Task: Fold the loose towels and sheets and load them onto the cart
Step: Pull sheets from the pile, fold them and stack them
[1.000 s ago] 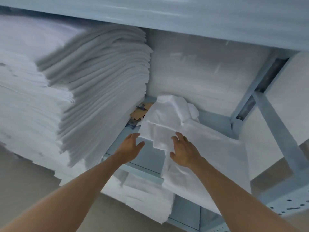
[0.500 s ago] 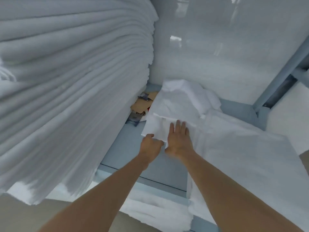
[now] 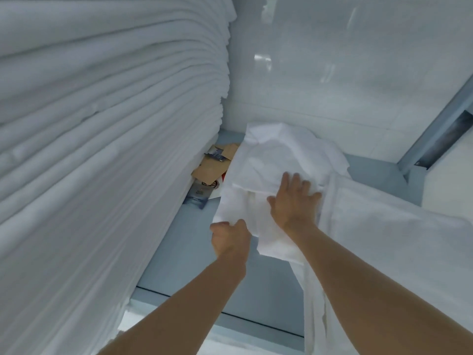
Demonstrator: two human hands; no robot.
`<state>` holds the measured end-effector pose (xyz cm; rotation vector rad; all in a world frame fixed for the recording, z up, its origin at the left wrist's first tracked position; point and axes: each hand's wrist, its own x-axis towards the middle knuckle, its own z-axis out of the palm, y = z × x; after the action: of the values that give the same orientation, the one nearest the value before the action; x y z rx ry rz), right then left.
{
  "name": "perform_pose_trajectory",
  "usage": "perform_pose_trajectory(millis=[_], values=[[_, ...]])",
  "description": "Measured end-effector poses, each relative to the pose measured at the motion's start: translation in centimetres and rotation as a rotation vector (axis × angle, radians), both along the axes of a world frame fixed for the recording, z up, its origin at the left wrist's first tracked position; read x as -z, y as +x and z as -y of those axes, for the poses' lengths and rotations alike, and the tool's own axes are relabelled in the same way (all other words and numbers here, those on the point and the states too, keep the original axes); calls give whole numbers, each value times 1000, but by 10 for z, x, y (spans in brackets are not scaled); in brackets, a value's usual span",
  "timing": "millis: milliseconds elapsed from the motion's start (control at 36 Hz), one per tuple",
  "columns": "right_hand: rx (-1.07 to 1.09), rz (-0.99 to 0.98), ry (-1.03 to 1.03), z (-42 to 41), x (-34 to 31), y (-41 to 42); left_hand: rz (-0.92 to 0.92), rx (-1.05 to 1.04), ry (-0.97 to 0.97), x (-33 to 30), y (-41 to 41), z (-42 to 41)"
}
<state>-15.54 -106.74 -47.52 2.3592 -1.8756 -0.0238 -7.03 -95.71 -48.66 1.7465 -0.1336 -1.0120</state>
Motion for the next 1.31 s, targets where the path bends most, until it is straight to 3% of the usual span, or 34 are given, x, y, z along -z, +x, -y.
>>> perform_pose_trajectory(millis=[167,222,361,500,639,722,944,1194,1306], values=[[23,-16,-204,20,-7,-5,-161,-44,-27,0,-6,5],[35,64,-199,29,-13,-10,-223,-18,-40,-2,-7,5],[271,637,-186,37,-48,-16,-282,93,-69,-7,-10,8],[274,1007,-172,38,-122,-4,-344,179,-76,-26,-14,10],[331,1647,0,27,-195,7,-413,191,-125,-39,-20,1],[322,1883,172,12,-227,4,-422,152,-152,-47,-24,-5],[201,2160,504,-40,-260,-29,-488,104,-244,-79,-30,-20],[352,2310,525,-78,-280,-83,-527,139,-355,-114,-43,-58],[286,2330,592,-99,-290,-98,-593,135,-422,-131,-46,-80]])
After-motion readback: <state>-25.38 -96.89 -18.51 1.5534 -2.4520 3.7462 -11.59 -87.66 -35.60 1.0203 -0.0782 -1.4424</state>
